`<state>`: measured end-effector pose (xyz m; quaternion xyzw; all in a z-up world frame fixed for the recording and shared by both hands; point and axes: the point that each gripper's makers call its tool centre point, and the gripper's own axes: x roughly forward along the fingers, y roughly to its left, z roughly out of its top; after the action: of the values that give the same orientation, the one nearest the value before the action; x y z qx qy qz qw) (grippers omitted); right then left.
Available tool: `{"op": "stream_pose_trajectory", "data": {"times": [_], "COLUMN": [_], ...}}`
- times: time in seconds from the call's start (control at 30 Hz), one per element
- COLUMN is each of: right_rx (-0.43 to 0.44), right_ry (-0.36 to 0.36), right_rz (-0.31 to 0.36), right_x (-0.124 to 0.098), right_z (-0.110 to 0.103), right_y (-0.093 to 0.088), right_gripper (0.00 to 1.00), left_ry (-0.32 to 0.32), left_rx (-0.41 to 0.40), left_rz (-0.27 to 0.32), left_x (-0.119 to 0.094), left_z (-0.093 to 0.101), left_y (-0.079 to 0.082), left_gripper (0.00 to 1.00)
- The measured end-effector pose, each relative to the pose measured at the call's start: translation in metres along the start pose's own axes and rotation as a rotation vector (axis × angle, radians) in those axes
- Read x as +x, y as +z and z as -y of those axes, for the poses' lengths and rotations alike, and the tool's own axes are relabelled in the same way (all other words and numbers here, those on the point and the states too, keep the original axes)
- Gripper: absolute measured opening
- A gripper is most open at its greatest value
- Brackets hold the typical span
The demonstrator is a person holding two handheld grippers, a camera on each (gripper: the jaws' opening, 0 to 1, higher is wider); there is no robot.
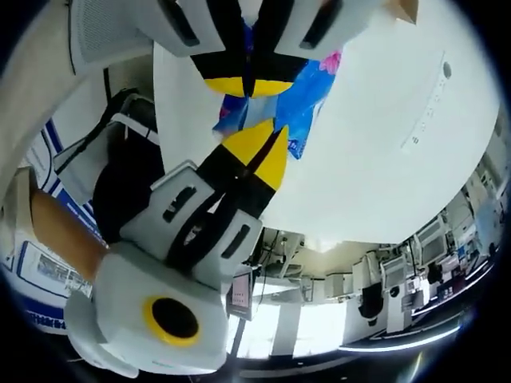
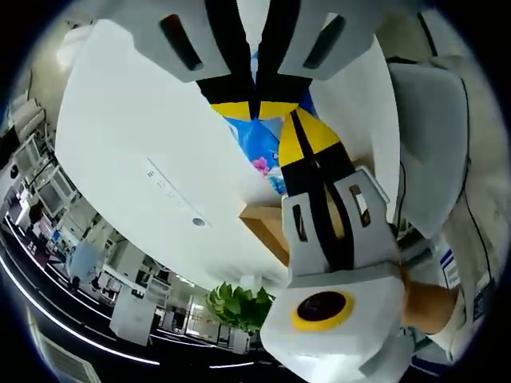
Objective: Operate the shoe box by opening the lid, removing the specified soft item, and placing it in the target area until the item is outside and the box remains undamaged.
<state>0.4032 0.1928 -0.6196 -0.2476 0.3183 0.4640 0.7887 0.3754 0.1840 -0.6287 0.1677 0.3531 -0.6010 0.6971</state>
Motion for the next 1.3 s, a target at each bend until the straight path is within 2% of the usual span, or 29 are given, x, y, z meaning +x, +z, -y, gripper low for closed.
{"op": "stream_pose_trajectory", "data": {"times": [0.57,1.03,1.3], "right_rx": [-0.016,-0.007,-0.001], "right_ry": [0.013,0.016,0.029], "right_rz": [-0.067,-0.121,-0.148], "right_x": [0.013,0.023,0.033], "right_z": [0.035,0.045,0.042], "right_y": [-0.039,-0.079,-0.098], "right_gripper": [0.0,0.0,0.0], "left_ry": [-0.037,-0.094,-0.114], "left_rx": [0.002,-0.015,-0.02], "left_rz": [-0.052,-0.093,-0.131], "left_x": [0.051,0.094,0.112], "left_z": [-0.021,-0.016,-0.012], "left_y": [0.012,0.007,-0.009], "left_gripper": [0.0,0.0,0.0]}}
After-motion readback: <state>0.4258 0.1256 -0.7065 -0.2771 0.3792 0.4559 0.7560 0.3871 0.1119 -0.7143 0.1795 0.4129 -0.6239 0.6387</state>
